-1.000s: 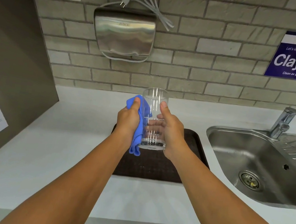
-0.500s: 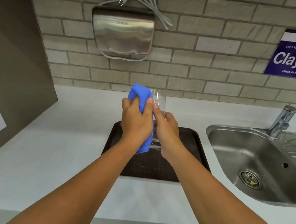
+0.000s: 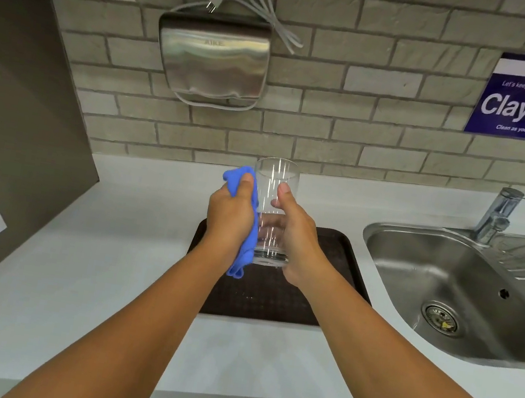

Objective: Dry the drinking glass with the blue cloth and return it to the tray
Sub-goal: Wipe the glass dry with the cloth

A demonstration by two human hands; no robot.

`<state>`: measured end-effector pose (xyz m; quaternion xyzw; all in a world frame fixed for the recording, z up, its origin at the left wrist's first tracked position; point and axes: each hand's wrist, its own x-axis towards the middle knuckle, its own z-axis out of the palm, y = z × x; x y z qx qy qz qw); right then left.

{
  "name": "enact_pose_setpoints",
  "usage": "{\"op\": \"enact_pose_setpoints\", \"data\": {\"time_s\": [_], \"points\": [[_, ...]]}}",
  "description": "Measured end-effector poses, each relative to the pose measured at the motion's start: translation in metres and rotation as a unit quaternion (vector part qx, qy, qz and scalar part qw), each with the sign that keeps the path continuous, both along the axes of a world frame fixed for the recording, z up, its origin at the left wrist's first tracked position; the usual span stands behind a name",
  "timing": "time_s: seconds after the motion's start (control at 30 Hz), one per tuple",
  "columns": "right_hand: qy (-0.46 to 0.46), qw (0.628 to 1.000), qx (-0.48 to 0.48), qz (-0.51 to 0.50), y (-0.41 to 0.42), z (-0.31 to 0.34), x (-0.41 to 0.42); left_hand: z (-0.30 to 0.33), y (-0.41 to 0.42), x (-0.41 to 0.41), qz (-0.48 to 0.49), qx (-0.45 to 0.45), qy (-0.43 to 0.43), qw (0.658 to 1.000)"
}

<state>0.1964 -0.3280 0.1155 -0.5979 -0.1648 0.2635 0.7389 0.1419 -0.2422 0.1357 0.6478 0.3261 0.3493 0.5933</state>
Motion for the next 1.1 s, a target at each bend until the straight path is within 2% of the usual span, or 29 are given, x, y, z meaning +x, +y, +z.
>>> {"op": "enact_pose_setpoints", "data": {"time_s": [0.07,0.13,0.17,0.23,0.3,0.33,0.37,0.47,0.63,0.77,1.0,1.07,1.1], "points": [[-0.012,1.000,-0.013,-0.015,0.002,-0.001,0.001,-0.003,-0.010,-0.001,0.014,0.160,-0.025,0.987],[-0.013,1.000,-0.013,-0.008,0.002,0.001,0.002,-0.004,-0.013,-0.001,0.006,0.218,-0.048,0.975],[-0.013,1.000,-0.014,-0.002,0.000,0.003,0.003,-0.003,-0.012,0.000,0.004,0.199,-0.057,0.978],[0.000,1.000,-0.001,0.024,-0.003,0.006,0.004,-0.001,-0.002,0.002,0.001,0.079,-0.055,0.995],[0.024,0.998,0.029,0.053,-0.004,0.005,0.005,0.003,0.010,0.002,-0.006,-0.050,0.007,0.999],[0.030,0.997,0.038,0.061,-0.004,0.005,0.005,0.002,0.013,0.002,-0.017,-0.085,0.042,0.995],[0.031,0.997,0.041,0.063,-0.004,0.005,0.004,0.001,0.014,0.002,-0.028,-0.103,0.053,0.993],[0.020,0.999,0.025,0.030,-0.001,0.003,0.003,-0.004,0.012,0.003,-0.028,-0.123,0.007,0.992],[-0.034,0.995,-0.014,-0.089,0.004,-0.002,0.008,-0.004,0.010,0.004,0.005,-0.096,-0.044,0.994],[-0.047,0.996,-0.069,-0.032,0.006,0.000,0.007,-0.007,0.005,0.007,0.022,-0.033,-0.059,0.998],[-0.036,0.998,-0.055,-0.001,0.005,0.000,0.007,-0.008,-0.012,0.006,0.051,0.135,-0.072,0.987],[-0.029,0.999,-0.044,0.009,0.003,-0.001,0.008,-0.008,-0.009,0.005,0.053,0.141,-0.081,0.985],[-0.019,0.999,-0.036,0.012,0.003,-0.001,0.009,-0.006,-0.005,0.006,0.049,0.114,-0.074,0.989]]}}
